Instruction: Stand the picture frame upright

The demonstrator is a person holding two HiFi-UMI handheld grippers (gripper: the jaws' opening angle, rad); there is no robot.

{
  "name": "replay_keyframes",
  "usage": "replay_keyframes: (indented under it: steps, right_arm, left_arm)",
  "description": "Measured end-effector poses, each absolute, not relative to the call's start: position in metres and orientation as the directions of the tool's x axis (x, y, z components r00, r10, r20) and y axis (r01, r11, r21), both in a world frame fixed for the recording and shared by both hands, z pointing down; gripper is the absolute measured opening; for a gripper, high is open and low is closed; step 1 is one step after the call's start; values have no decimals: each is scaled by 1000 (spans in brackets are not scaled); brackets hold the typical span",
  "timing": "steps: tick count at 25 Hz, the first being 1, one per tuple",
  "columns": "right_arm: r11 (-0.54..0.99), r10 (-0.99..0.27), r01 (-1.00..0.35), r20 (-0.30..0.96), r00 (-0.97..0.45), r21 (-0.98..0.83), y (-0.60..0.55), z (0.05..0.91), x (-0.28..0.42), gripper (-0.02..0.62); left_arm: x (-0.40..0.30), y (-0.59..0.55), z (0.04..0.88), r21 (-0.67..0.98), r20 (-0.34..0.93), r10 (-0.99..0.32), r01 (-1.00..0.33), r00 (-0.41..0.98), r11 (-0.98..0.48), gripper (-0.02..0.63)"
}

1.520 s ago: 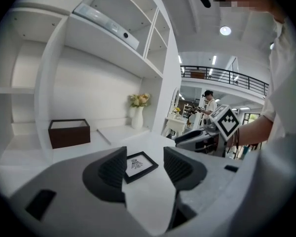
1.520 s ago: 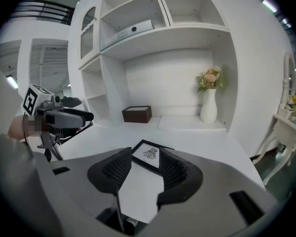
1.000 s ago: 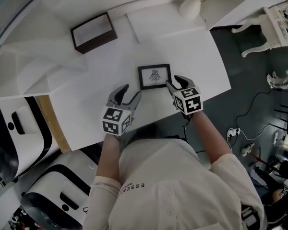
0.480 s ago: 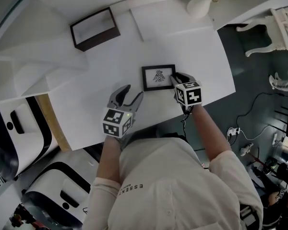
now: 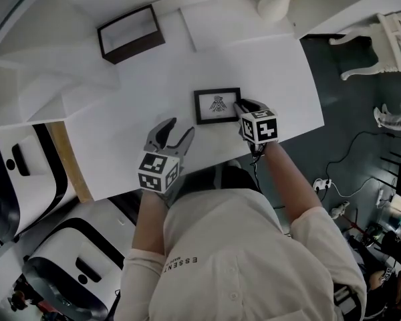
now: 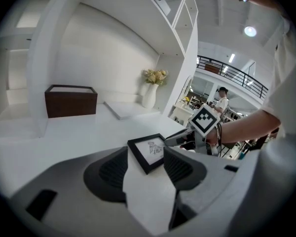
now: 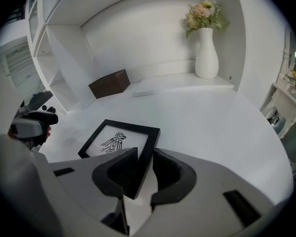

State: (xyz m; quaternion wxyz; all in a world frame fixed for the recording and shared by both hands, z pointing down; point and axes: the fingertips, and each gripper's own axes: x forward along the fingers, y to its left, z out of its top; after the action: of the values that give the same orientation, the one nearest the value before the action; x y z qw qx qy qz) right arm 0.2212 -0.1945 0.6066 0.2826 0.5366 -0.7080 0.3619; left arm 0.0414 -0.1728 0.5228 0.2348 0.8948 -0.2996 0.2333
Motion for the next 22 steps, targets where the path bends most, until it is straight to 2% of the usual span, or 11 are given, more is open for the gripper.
replay_keyframes:
  steps: [6,17,22]
  right_arm:
    - [213,-520,-955,803,-291,-208,-175,607,225,107]
    - [357,-474,-912,802,-363,-201,-128,607,220,107]
    - [398,-466,-895,797,-384,-199,-112,606,223,107]
  left_arm:
    - [47,-141,520,274,572,-463,-690,677,-670,221]
    - [70,-84,509,292,499,-562,-739,660,-608,222]
    - [78,-55,516,297,505,-583,-762,636,-575,221]
